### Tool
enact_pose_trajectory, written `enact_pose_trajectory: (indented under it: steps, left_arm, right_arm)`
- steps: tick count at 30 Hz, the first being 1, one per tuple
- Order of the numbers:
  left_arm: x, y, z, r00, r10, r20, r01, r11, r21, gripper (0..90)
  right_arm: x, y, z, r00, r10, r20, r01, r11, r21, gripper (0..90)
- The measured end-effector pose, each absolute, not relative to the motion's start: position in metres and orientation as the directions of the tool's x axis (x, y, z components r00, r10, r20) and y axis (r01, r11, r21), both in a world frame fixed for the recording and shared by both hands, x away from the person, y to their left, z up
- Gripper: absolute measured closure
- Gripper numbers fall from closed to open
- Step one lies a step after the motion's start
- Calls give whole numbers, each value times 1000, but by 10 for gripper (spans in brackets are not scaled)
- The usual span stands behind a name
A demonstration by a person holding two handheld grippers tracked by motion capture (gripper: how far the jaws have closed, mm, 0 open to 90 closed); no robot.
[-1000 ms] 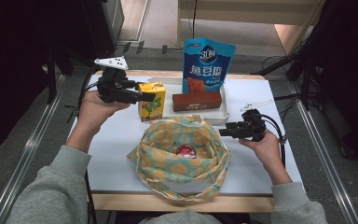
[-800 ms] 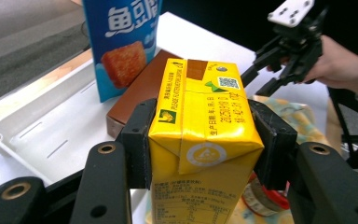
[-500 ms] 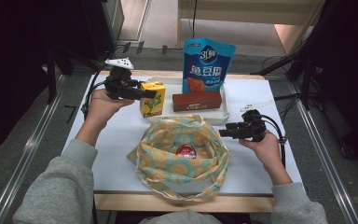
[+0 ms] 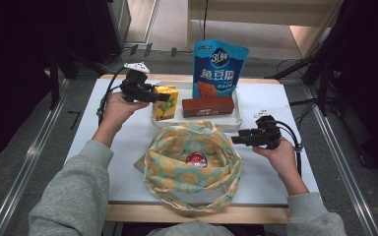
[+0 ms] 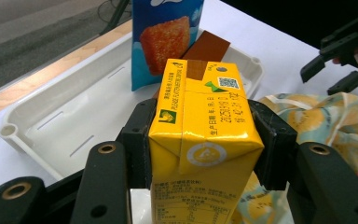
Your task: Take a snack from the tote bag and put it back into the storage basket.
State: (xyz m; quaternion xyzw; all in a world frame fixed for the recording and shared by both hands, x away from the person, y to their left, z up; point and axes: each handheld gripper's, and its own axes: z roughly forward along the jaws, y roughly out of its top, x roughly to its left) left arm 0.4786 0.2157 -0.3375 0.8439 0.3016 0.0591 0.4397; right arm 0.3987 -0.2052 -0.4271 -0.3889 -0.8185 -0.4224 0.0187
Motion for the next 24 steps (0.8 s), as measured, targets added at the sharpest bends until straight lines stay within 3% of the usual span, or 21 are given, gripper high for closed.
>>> enact_pose_trajectory:
  steps: [24]
  left_arm:
    - [513,208,-375,808,575,-129,446,-453,772,497]
  right_arm:
    - [398,-205,-428,-696,618,365,656,341,674,469]
